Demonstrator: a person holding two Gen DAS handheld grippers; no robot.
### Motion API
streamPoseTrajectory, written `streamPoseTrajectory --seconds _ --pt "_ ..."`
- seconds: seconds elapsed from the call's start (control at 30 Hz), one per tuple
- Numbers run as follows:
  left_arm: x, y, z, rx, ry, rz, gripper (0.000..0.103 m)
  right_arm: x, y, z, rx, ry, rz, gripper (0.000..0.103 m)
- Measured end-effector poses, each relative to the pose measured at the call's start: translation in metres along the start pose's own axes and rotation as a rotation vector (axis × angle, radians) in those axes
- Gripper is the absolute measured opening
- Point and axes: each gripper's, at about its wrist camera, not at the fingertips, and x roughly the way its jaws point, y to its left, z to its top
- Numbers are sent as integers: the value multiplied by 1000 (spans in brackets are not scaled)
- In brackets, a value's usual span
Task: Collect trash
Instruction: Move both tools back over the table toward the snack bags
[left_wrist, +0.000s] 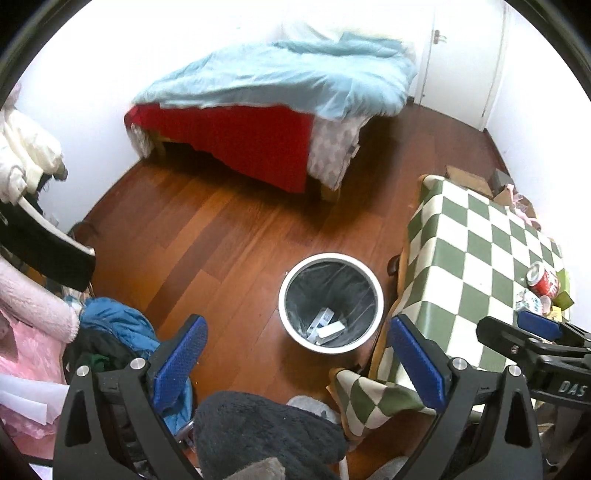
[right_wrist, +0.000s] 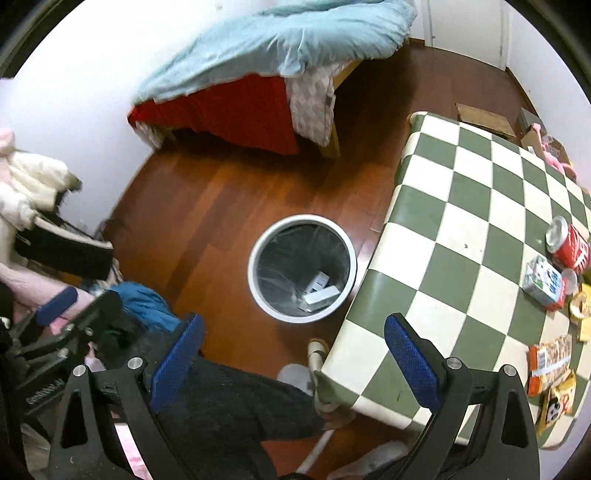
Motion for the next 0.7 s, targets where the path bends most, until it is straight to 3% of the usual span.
streamPoseTrajectory --seconds 0.1,0.27,0.47,0.6,0.7 --pt "-9 -18 -3 13 -13 -20 100 -26 -11 -7 31 -37 20 99" --pt "1 -71 -18 65 5 -67 100 -61 -65 -29 152 -69 34 99" --pt "53 -173 -55 213 101 -114 100 -76 -178 -74 369 -58 -93 99" --pt "87 -235 -79 309 144 -117 101 -82 -285 -125 636 -55 -237 99" --pt "110 -268 -91 380 177 -114 101 -76 -344 -156 804 -51 -281 99"
